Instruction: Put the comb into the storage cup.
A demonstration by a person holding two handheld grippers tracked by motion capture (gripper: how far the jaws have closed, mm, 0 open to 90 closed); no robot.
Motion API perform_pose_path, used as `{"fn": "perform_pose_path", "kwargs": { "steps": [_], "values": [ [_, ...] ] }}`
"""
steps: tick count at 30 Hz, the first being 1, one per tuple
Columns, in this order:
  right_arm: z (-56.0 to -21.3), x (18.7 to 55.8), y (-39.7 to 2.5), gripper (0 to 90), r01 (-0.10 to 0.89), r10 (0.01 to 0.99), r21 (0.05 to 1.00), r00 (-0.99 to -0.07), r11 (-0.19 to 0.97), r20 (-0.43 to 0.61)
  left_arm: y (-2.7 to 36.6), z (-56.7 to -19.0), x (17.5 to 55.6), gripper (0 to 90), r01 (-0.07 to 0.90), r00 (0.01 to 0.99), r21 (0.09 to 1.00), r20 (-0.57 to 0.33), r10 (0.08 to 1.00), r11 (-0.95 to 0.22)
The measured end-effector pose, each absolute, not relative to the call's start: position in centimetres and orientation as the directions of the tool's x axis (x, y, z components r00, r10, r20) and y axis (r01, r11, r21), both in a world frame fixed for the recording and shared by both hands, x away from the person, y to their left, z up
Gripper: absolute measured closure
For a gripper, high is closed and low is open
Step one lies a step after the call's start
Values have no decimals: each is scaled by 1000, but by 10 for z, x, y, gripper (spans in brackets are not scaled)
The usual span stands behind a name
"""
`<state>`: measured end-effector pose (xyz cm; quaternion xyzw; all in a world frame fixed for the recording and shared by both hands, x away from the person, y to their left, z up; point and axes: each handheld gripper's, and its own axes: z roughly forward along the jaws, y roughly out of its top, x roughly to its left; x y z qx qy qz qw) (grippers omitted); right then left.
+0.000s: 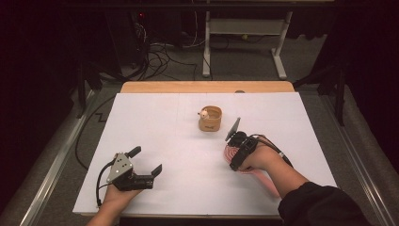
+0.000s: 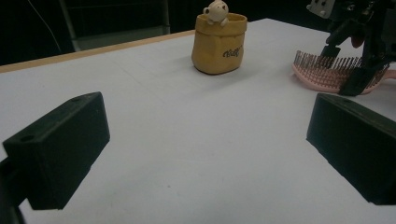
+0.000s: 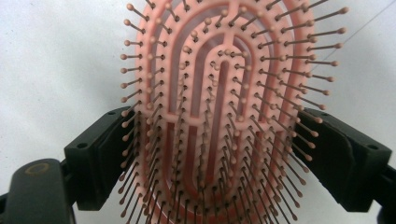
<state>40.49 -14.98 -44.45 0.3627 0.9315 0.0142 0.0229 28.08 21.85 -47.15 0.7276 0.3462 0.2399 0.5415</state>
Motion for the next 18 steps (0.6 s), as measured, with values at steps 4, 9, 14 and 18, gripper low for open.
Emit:
{"fn": "perform_pose_path", "kwargs": {
  "steps": [4,9,14,18],
  "values": [
    [-445,407,-148,140,678,678,24,-734,735,-30,217,-472,280,0,243,647,954,-27,762,-173],
    [-445,409,-145,139,680,680,2,-732,733,-29,217,-472,281,0,244,647,954,-26,762,-175],
    [-445,409,-144,140,680,679,-9,-733,733,-34,217,-473,281,0,246,647,953,-27,762,-175],
    [-445,409,-144,143,679,678,-11,-734,734,-34,217,-473,280,0,246,647,953,-27,762,-175]
  ]
}}
